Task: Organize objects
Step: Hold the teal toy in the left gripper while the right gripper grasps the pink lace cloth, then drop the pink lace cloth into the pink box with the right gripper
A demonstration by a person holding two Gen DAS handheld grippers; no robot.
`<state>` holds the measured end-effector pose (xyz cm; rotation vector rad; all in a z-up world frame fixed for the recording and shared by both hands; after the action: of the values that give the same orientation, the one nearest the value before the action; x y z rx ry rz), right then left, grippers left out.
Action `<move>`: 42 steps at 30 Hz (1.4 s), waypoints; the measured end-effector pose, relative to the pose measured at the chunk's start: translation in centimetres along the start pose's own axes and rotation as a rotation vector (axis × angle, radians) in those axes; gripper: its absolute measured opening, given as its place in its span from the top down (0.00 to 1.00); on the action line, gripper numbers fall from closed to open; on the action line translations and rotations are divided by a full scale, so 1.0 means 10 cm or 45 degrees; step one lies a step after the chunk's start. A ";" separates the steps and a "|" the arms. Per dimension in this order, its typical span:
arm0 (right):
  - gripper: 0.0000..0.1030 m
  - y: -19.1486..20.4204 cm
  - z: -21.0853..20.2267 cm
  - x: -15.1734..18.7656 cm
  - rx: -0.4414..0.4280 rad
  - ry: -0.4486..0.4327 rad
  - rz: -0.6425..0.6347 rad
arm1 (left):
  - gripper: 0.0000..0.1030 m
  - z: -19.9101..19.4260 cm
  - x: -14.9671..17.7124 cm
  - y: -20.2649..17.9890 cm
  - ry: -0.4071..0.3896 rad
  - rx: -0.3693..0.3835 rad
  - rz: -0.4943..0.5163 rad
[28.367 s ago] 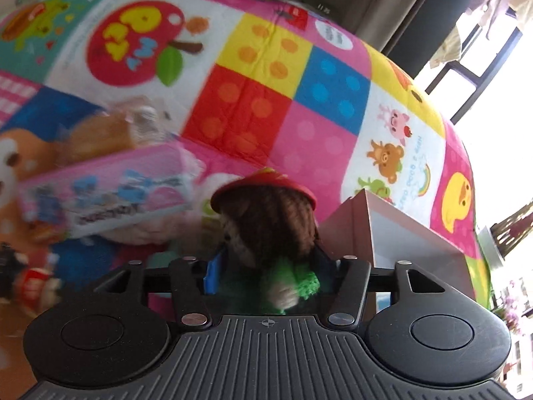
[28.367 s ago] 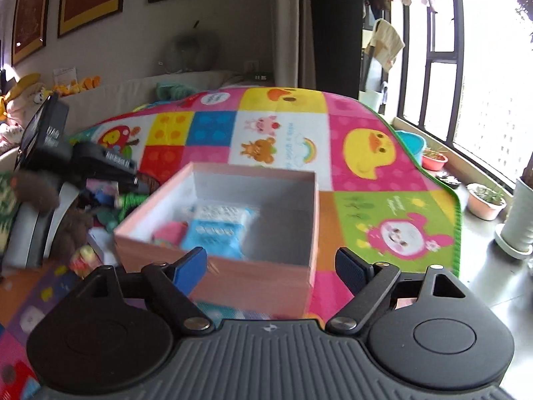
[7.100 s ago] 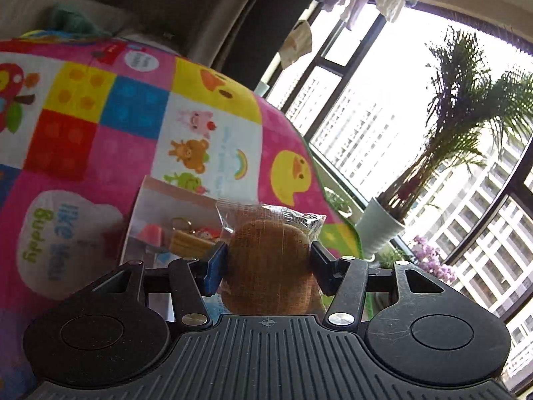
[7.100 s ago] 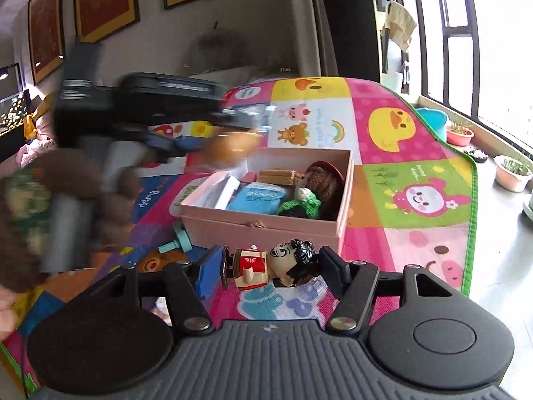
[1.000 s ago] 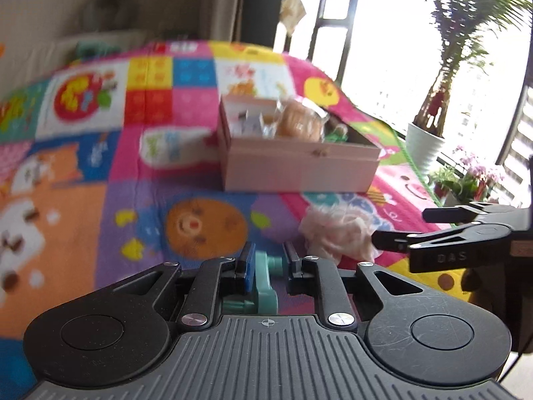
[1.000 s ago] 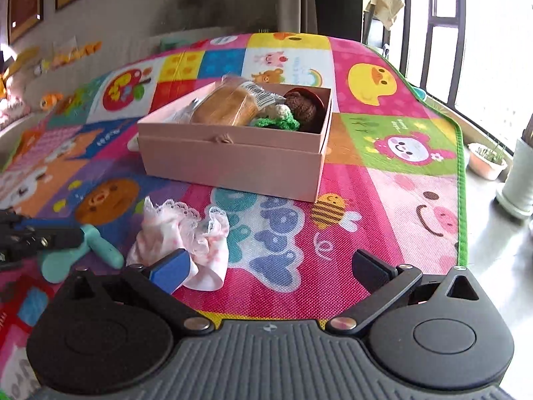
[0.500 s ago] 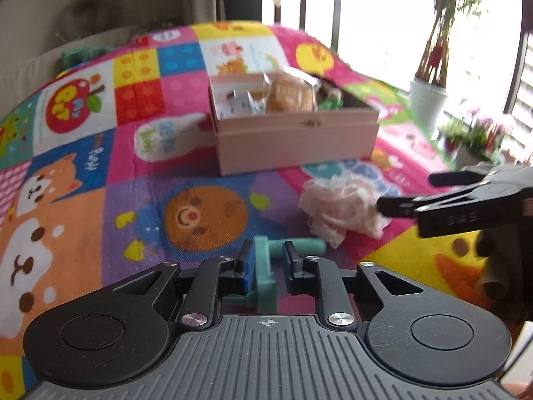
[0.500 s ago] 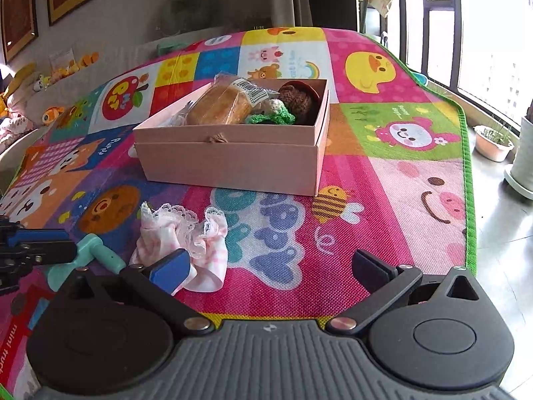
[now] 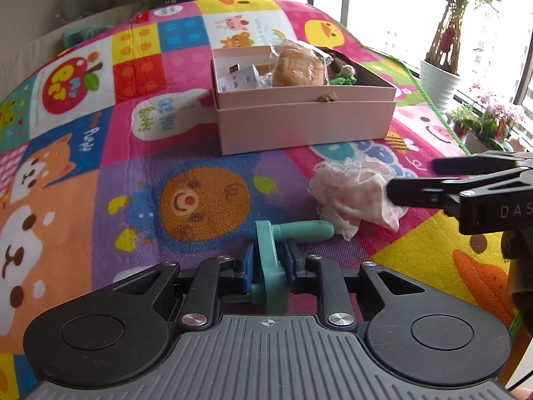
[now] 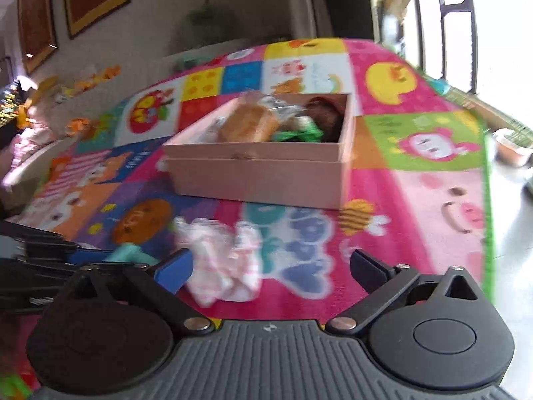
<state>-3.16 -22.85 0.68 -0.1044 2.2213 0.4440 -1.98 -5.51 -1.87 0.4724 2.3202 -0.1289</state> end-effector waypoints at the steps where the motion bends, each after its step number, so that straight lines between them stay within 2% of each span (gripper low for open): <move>1: 0.14 0.02 0.06 -0.02 -0.041 0.031 0.024 | 0.78 0.00 0.00 0.00 -0.001 0.000 0.000; 3: 0.16 0.06 0.17 -0.05 -0.075 0.067 0.053 | 0.78 -0.01 0.01 0.00 -0.007 -0.002 0.004; 5: 0.30 0.12 0.28 -0.05 -0.084 0.109 0.031 | 0.78 -0.01 0.01 0.01 -0.010 0.003 -0.001; 7: 0.40 0.19 0.34 -0.05 -0.048 0.116 -0.029 | 0.78 0.00 0.01 0.03 -0.007 0.013 -0.016; 8: 0.51 0.22 0.34 -0.05 -0.034 0.125 -0.065 | 0.78 0.00 0.00 0.03 -0.006 0.017 -0.021; 14: 0.72 0.10 0.15 -0.09 0.068 0.110 -0.169 | 0.78 0.00 0.00 0.05 -0.006 0.028 -0.031; 18: 0.76 -0.06 -0.15 -0.25 0.056 0.031 -0.097 | 0.79 0.00 0.01 0.06 -0.016 0.025 -0.042; 22: 0.76 -0.20 -0.48 -0.49 0.037 -0.098 -0.010 | 0.86 -0.02 0.03 0.12 -0.036 0.026 -0.102; 26: 0.76 -0.26 -0.72 -0.64 0.045 -0.197 -0.029 | 0.86 -0.12 -0.04 0.15 -0.086 0.009 -0.074; 30: 0.76 -0.30 -0.82 -0.74 0.048 -0.253 -0.039 | 0.86 -0.29 -0.48 0.26 -0.196 0.045 -0.102; 34: 0.76 -0.34 -0.78 -0.78 0.027 -0.268 0.006 | 0.86 -0.33 -1.31 0.29 -0.391 -0.009 -0.062; 36: 0.76 -0.35 -0.74 -0.80 0.037 -0.251 0.021 | 0.86 -0.17 -1.73 0.26 -0.417 0.031 -0.069; 39: 0.76 -0.39 -0.74 -0.85 0.063 -0.237 0.019 | 0.83 0.15 -2.20 0.24 -0.440 0.140 -0.150; 42: 0.76 -0.47 -0.81 -0.93 0.109 -0.246 0.019 | 0.83 0.34 -2.38 0.37 -0.494 0.135 -0.317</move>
<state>-2.18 -30.75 11.19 0.0011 2.0485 0.3509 17.06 -9.95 12.52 0.1862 1.9856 -0.4275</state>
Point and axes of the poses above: each gripper's, at about its wrist camera, not at the fingertips, and z roughly the way its jaws point, y to its left, x to its underside, the point moved 5 cm from there along z, roughly the way its jaws point, and after that the axes turned 4 degrees about -x, right-handed, at the moved point
